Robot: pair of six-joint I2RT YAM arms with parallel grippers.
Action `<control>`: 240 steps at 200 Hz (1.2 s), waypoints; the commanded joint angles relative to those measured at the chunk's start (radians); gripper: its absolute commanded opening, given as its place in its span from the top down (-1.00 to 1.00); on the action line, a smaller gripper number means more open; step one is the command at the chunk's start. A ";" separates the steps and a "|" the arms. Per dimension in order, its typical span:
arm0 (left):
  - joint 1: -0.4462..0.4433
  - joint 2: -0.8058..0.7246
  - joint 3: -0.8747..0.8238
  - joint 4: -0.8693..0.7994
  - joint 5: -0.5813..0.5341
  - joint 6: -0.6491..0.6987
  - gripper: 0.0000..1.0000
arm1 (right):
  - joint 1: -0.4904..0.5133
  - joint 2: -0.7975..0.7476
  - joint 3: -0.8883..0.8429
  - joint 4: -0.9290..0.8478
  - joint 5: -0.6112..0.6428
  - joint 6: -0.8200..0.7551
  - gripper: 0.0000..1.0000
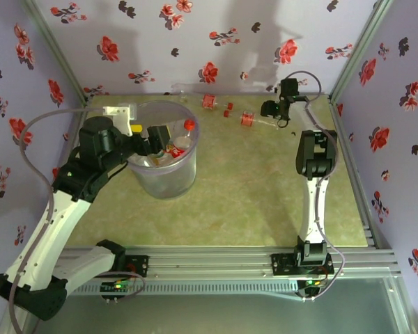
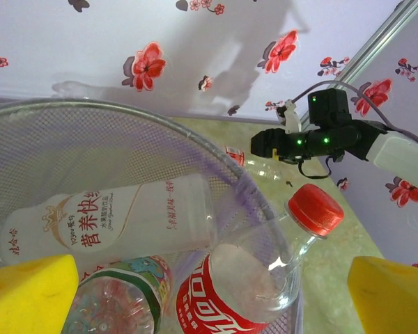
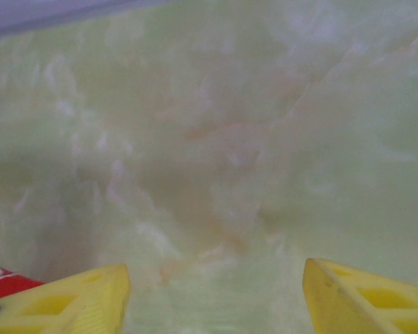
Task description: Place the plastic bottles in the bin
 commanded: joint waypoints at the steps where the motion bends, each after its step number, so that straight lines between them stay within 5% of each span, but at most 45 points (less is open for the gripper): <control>1: 0.008 -0.008 -0.009 0.018 -0.011 -0.012 -0.99 | -0.006 -0.108 -0.088 -0.006 -0.090 -0.019 -0.35; 41: 0.006 -0.005 -0.015 0.021 -0.011 -0.011 -0.99 | -0.001 -0.303 -0.351 0.075 -0.220 -0.028 -0.35; 89: 0.008 0.003 -0.019 0.030 -0.008 -0.009 -0.99 | 0.083 -0.475 -0.500 0.064 -0.071 -0.334 -0.70; 131: 0.007 -0.003 -0.015 0.023 -0.003 -0.013 -0.99 | 0.121 -0.335 -0.370 -0.007 0.180 -0.607 -0.99; 173: 0.009 -0.023 -0.010 -0.007 -0.017 -0.004 -0.99 | 0.132 -0.182 -0.143 -0.191 0.123 -0.660 -0.94; 240: 0.011 0.004 -0.003 0.009 -0.006 -0.006 -0.99 | 0.146 -0.183 -0.266 -0.169 0.004 -0.628 -0.83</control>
